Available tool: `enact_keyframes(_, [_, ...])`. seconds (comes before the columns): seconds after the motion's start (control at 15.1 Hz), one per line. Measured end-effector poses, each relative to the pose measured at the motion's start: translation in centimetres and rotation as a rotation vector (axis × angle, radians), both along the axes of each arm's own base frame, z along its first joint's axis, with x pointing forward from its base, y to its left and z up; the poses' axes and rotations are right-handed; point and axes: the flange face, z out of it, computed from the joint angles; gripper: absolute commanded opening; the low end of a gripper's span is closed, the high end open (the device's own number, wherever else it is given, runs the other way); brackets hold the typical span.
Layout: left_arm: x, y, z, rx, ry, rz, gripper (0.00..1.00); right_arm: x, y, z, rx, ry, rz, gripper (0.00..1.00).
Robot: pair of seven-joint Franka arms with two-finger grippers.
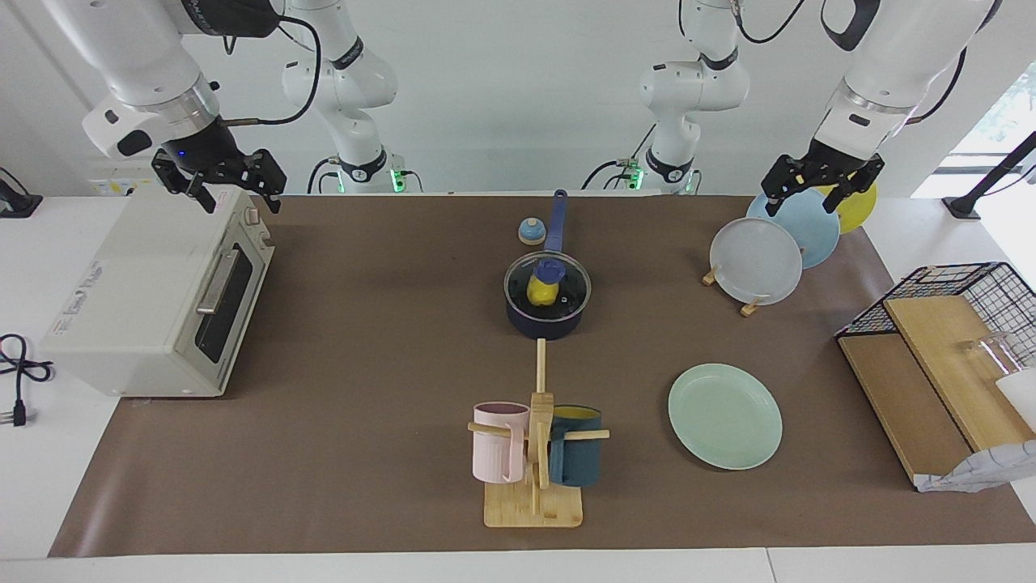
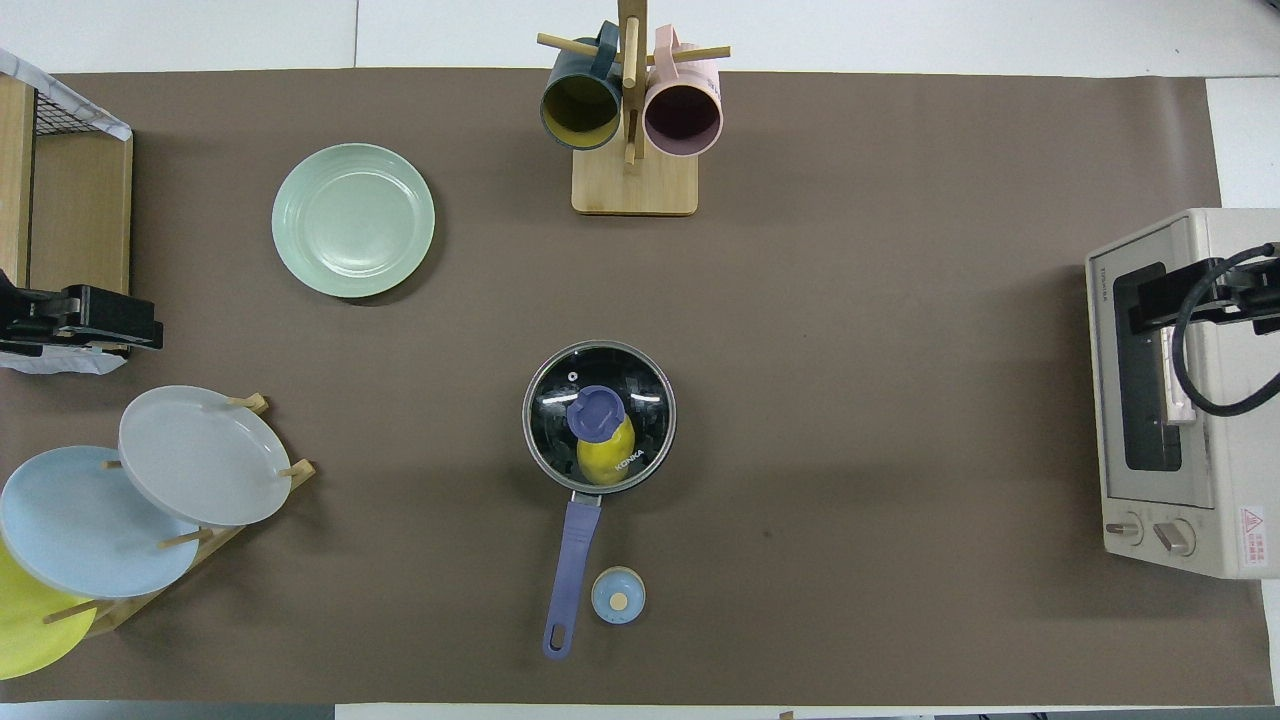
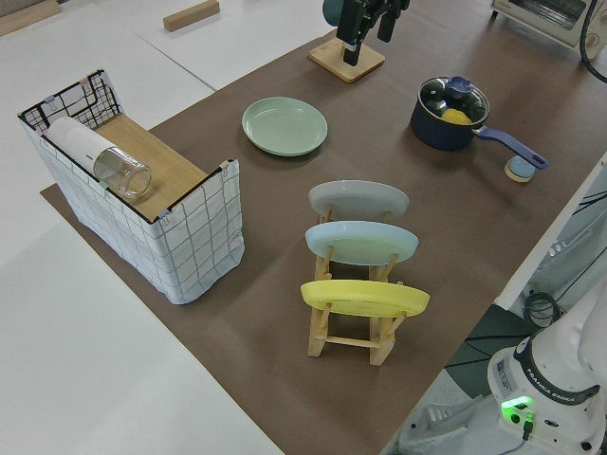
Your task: Transfer potato from pot to plate
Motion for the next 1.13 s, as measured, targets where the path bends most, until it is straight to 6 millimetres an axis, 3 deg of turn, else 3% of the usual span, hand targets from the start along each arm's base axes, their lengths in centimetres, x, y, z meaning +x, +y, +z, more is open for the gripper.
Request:
enact_keyframes(0.93, [0.5, -0.6, 0.4, -0.006, -0.05, 0.064, 1.0, 0.0, 0.2, 0.0, 0.001, 0.0, 0.004, 1.0])
enact_keyframes(1.13, [1.0, -0.7, 0.8, -0.012, -0.097, 0.063, 1.0, 0.0, 1.4, 0.0, 0.002, 0.0, 0.027, 1.0])
